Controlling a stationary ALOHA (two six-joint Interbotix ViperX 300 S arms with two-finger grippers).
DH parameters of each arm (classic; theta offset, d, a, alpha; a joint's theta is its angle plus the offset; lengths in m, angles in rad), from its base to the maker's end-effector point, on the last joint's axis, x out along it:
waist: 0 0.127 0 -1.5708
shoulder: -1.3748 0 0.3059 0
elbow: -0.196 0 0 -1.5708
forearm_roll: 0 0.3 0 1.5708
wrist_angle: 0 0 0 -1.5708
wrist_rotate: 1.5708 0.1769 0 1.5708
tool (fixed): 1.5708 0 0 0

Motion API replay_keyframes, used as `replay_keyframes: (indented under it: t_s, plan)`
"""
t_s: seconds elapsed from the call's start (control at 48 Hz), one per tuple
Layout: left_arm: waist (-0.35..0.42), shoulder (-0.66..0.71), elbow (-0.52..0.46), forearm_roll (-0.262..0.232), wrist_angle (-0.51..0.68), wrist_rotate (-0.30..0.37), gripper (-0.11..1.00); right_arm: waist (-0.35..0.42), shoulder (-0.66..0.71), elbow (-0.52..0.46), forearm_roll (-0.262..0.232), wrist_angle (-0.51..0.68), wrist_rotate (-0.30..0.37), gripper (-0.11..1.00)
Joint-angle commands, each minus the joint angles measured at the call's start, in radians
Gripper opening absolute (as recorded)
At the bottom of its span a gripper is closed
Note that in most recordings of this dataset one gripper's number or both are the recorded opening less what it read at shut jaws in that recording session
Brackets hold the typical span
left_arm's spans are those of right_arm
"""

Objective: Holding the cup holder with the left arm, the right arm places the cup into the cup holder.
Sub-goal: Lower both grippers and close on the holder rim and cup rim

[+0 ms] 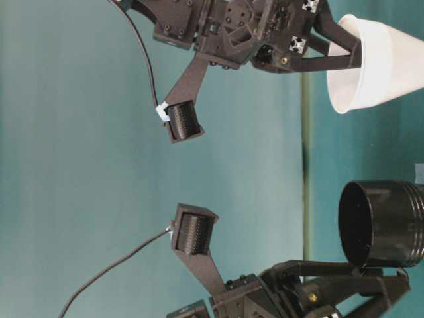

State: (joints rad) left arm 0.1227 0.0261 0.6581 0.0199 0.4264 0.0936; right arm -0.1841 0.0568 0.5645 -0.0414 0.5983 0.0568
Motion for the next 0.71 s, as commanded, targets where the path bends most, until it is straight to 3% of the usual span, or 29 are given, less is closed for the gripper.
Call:
replay_keyframes:
  t_s: [0.0, 0.104, 0.187, 0.687]
  plan:
    - [-0.005, -0.018, -0.021, 0.002, -0.003, 0.0, 0.49, 0.0, -0.025, -0.025, 0.003, 0.0, -0.005, 0.47]
    - [-0.005, -0.02, -0.025, 0.002, -0.005, 0.002, 0.22, 0.003, -0.032, -0.025, 0.018, -0.005, -0.009, 0.23]
    - [-0.005, -0.028, -0.025, 0.002, -0.005, 0.005, 0.22, 0.005, -0.035, -0.023, 0.034, -0.005, -0.009, 0.11]
    - [-0.005, -0.043, -0.026, 0.002, -0.006, 0.006, 0.22, 0.003, -0.075, -0.025, 0.072, 0.0, -0.006, 0.06]
